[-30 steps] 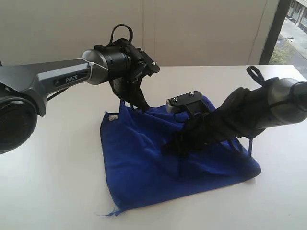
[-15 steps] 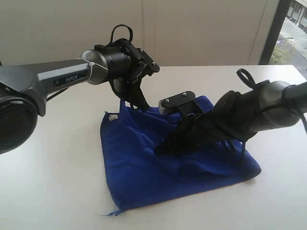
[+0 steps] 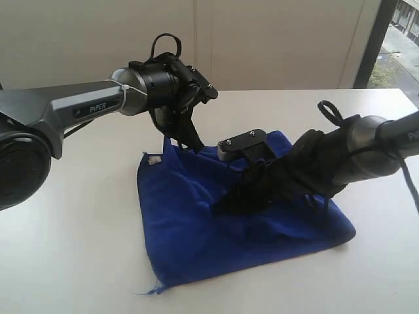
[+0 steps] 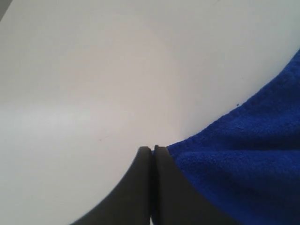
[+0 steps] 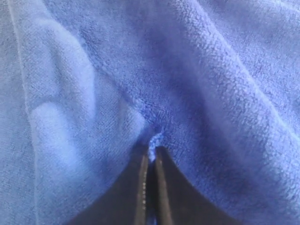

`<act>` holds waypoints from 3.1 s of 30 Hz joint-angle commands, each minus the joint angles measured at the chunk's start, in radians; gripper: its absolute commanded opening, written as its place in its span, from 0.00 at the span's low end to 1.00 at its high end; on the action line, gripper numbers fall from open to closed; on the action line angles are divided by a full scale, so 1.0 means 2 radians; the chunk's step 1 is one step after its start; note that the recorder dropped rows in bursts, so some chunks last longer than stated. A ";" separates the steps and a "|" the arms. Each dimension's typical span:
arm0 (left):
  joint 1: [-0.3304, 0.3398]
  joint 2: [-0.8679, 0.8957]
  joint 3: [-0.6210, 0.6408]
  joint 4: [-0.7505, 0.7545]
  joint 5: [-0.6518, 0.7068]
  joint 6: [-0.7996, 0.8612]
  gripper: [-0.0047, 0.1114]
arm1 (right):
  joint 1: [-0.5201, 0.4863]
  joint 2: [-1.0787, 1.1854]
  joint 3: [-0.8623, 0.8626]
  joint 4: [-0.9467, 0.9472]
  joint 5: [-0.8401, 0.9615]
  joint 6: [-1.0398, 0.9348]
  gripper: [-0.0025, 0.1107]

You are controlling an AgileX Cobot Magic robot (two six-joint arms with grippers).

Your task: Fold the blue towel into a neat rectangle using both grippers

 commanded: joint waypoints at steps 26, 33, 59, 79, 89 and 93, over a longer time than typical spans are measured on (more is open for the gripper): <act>0.000 -0.006 -0.003 0.010 0.029 -0.004 0.04 | 0.002 -0.050 0.003 -0.011 0.045 -0.004 0.04; 0.000 -0.006 -0.003 0.010 0.029 -0.004 0.04 | 0.002 -0.050 0.003 -0.011 0.044 -0.004 0.22; 0.000 -0.006 -0.003 0.013 0.029 -0.004 0.04 | 0.019 -0.031 0.002 -0.003 0.037 -0.005 0.02; 0.000 -0.034 -0.003 0.044 0.068 0.011 0.04 | 0.062 -0.097 0.002 -0.005 0.111 -0.005 0.02; 0.006 -0.034 -0.003 0.052 0.093 0.024 0.04 | 0.106 -0.097 0.002 -0.004 0.106 -0.001 0.02; 0.017 -0.034 -0.003 0.051 0.095 0.024 0.04 | 0.118 -0.097 0.002 -0.004 0.107 -0.001 0.02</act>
